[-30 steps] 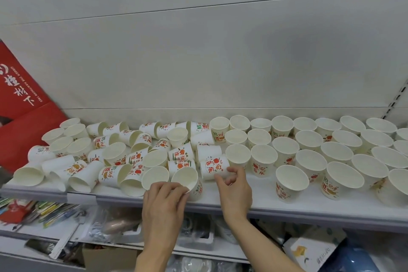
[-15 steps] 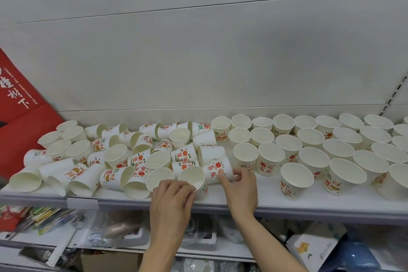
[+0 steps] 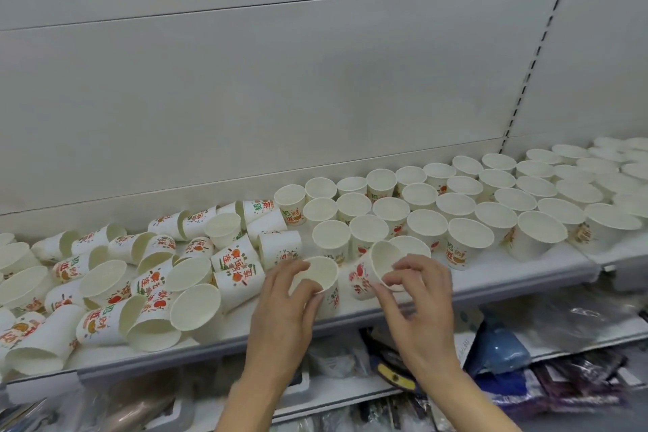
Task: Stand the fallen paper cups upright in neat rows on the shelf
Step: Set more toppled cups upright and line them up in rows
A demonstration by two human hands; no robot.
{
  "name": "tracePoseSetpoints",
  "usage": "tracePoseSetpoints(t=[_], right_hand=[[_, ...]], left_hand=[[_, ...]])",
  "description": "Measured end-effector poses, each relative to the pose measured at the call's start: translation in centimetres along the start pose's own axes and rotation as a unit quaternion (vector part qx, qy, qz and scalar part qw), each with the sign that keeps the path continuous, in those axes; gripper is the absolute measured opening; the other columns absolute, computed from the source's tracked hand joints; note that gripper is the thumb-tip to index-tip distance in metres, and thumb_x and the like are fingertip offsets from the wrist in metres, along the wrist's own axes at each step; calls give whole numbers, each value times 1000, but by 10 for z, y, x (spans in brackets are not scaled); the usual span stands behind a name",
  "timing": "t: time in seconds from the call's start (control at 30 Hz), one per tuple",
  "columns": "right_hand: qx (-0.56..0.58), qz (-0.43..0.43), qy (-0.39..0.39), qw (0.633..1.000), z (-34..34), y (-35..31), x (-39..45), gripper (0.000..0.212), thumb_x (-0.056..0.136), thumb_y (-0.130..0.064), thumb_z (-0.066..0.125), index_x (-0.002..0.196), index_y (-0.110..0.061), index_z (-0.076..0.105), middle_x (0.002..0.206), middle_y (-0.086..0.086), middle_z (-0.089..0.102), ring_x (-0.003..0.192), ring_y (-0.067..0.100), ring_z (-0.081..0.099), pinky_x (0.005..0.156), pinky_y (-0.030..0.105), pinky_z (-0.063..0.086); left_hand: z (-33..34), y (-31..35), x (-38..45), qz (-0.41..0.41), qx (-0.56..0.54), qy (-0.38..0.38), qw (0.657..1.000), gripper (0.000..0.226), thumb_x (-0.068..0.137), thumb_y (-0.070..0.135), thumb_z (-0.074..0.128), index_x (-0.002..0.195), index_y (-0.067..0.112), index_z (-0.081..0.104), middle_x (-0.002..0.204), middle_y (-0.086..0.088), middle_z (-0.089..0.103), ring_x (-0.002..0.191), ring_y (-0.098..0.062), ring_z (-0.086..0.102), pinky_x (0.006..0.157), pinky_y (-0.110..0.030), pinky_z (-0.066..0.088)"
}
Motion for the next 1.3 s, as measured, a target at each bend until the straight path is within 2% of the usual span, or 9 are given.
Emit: tracePoseSetpoints(t=[0.2,0.33,0.47,0.57,0.73,0.9,1.1,1.2,1.3], right_hand=[[-86,36,-16,996,-78,69,9,17,75,-7,77,77,-13,62,117,2,48,107,24,52,86,30,42],[-111,37,-83,990,-83,99,24,15,78,-15,75,77,-17,60,122,3,48,117,25,48,89,32,42],[-104,2,-148,983,-65,121,29,18,82,-18,73,96,-17,61,137,6,42,124,26,42,79,43,55],[-91,-2,-150,984,-65,130,28,46,80,-21,75,121,-20,55,149,4,32,131,26,37,96,37,47],[-93,-7,-167,981,-56,142,25,62,84,-25,68,139,-15,42,153,3,30,136,24,34,105,34,37],[-138,-59,-146,978,-52,143,33,65,78,-28,74,134,-7,50,144,11,43,131,31,41,106,47,38],[-120,-66,-98,986,-63,136,20,75,83,-51,51,136,1,45,145,17,39,135,35,34,113,45,24],[-106,-75,-41,991,-67,115,19,70,81,-43,53,130,7,48,138,23,44,128,42,38,111,45,23],[-71,-111,-20,991,-49,77,12,60,82,-37,58,125,5,52,130,22,51,123,42,44,108,44,26]], left_hand=[[36,30,26,27,-23,-35,999,12,89,30,65,99,26,63,136,1,50,134,-24,40,87,-41,56],[53,42,30,-8,-64,-49,997,66,81,42,73,139,30,42,155,6,26,146,-21,17,109,-35,27],[69,55,32,-50,-35,-46,997,92,75,48,77,149,23,29,160,0,12,148,-25,7,116,-46,23],[74,62,23,-101,-27,-18,994,104,71,50,78,152,18,21,162,-5,3,149,-30,1,117,-48,15],[88,74,18,-140,-22,-39,989,100,78,39,76,154,19,14,162,-1,-5,148,-28,0,116,-53,24],[62,76,20,-142,-34,-37,989,102,80,42,74,154,34,3,160,13,-17,148,-17,6,113,-37,32],[6,40,-15,-142,80,42,986,91,79,46,73,152,23,23,161,0,13,146,-21,20,115,-38,24],[-32,3,-44,-224,145,161,950,82,74,38,78,143,13,40,151,-8,34,139,-30,31,112,-45,28],[-55,-40,-60,-340,140,180,913,91,68,41,83,142,12,38,150,-11,33,134,-34,32,106,-52,31]])
Point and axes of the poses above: each hand's wrist, its own x-axis towards the middle knuckle, its own z-axis out of the palm, y = z × x, the point moved 5 cm from there along x, towards the middle knuckle
